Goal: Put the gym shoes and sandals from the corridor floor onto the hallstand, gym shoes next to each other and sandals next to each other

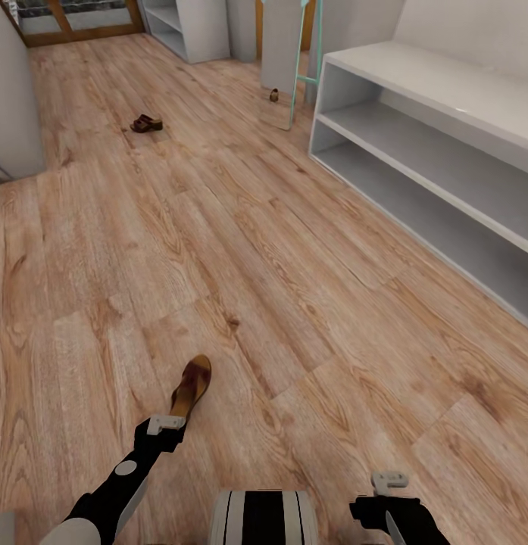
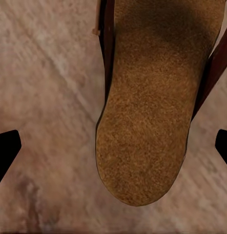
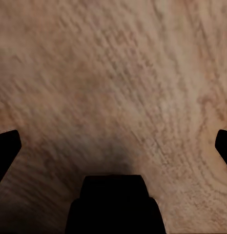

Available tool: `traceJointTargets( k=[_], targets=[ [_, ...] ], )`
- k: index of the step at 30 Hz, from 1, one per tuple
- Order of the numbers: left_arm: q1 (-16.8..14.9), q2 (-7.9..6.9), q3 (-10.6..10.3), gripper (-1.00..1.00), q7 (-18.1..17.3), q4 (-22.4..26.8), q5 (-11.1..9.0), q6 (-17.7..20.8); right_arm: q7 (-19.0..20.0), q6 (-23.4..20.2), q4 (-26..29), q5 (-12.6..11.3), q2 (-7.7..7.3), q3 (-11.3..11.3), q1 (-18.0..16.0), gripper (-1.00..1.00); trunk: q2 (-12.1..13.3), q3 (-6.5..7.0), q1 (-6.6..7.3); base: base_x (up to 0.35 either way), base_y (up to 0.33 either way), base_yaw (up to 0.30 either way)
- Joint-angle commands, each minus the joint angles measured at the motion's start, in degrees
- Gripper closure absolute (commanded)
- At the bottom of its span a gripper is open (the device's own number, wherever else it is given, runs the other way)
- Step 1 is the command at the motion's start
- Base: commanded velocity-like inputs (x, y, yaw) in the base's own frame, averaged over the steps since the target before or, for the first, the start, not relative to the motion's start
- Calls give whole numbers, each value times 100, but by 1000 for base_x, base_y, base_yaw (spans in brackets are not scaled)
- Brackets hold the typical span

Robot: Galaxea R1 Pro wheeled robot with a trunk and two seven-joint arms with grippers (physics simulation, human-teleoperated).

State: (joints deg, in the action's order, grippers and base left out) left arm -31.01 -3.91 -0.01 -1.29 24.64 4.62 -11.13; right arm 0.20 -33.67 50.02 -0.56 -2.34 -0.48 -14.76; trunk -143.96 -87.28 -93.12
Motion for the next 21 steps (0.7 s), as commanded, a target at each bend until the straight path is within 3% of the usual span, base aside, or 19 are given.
traceJointTargets(
  k=[1,7,21],
  targets=[
    [-1,-2,1,-100,-3,-3,48,-20,3,-32,43,-6,0,-5,-1,-100,-1,-3,3,-157,196,-239],
    [-1,-5,1,-100,-3,-3,48,-20,-1,-34,67,-6,3,-5,-1,-100,-1,-3,3,-61,73,-198],
    [-1,-5,1,-100,-3,-3,48,-20,-1,-34,69,-6,0,-5,-1,-100,-1,-3,3,-3,4,-13]
  ],
)
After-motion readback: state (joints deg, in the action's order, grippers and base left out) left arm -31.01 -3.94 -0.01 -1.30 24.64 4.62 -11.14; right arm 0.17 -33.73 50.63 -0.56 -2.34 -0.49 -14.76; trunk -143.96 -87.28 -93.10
